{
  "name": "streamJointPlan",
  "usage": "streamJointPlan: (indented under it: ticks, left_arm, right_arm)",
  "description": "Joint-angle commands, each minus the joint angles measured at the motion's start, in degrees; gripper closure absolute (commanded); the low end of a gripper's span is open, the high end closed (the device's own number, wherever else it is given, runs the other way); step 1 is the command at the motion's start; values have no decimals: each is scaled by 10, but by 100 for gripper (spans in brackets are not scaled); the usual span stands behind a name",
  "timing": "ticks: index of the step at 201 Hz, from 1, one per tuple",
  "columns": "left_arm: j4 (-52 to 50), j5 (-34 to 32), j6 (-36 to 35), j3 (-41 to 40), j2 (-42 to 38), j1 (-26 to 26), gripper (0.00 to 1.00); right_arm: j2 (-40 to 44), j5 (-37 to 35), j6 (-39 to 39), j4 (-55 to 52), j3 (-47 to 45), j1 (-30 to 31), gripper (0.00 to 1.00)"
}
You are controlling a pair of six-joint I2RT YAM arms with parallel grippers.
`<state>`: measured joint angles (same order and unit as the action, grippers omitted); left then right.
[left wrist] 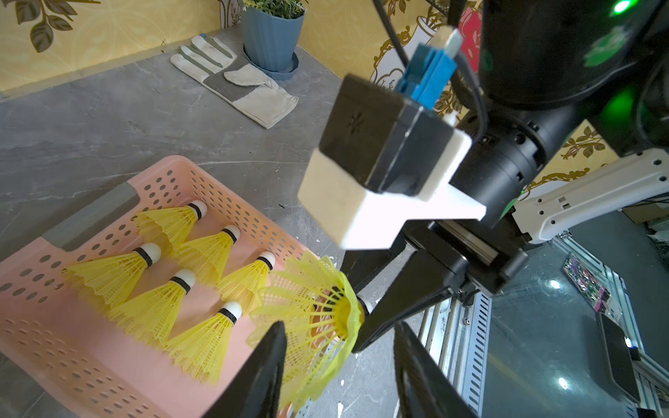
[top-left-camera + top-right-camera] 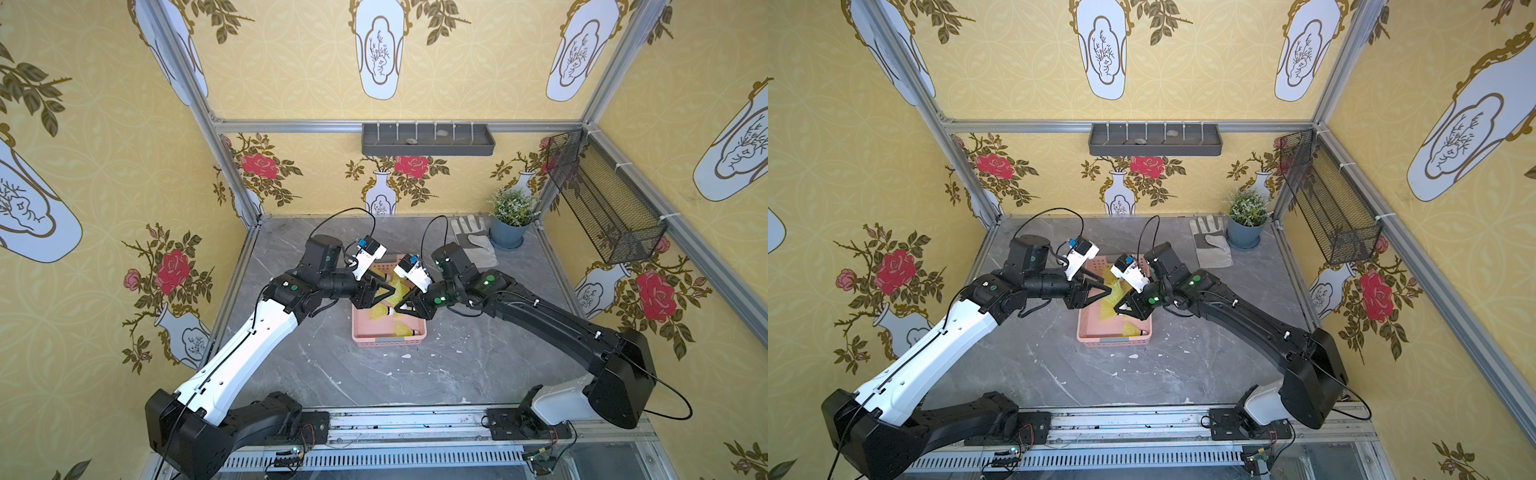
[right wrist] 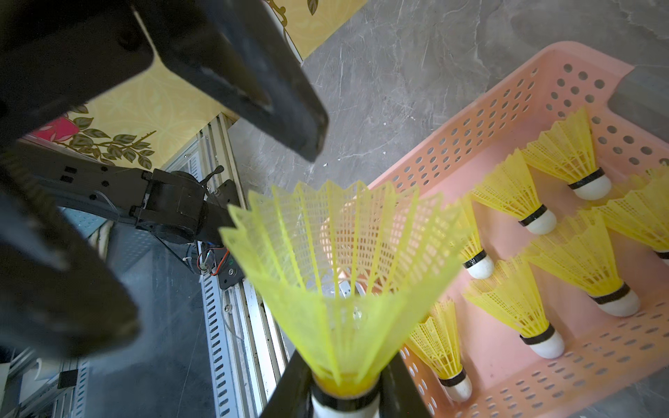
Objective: Put the shuttlecocks into the storage box
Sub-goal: Place the shuttlecock in the storage box.
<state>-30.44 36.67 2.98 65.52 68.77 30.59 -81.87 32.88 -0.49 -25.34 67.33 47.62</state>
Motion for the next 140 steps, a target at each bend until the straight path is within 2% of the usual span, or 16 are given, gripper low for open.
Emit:
streamJointPlan:
  ticks: [1,26,43,53,72,83,99,140]
  left_arm:
    - [-8,19,-12,3,7,4,58]
    - [-14,21,-15,3,15,8,70]
    - [-19,21,-16,5,20,10,88]
    - [-19,19,-15,7,21,10,100]
    - [-16,14,-5,7,19,11,100]
    - [-4,13,8,3,16,11,100]
    - [15,-12,41,-6,10,11,100]
    - [84,-88,148,-49,-21,11,100]
  right_arm:
    - [-2,6,-10,2,4,0,74]
    - [-4,3,-11,1,3,0,74]
    - [-5,-3,-11,1,2,0,73]
    - [-5,-11,-10,2,0,0,69]
    - [-1,-33,-6,9,-5,0,62]
    - [3,-55,1,20,-13,1,50]
    - [17,-88,7,42,-33,-1,40]
    - [64,-197,36,96,-88,-13,37]
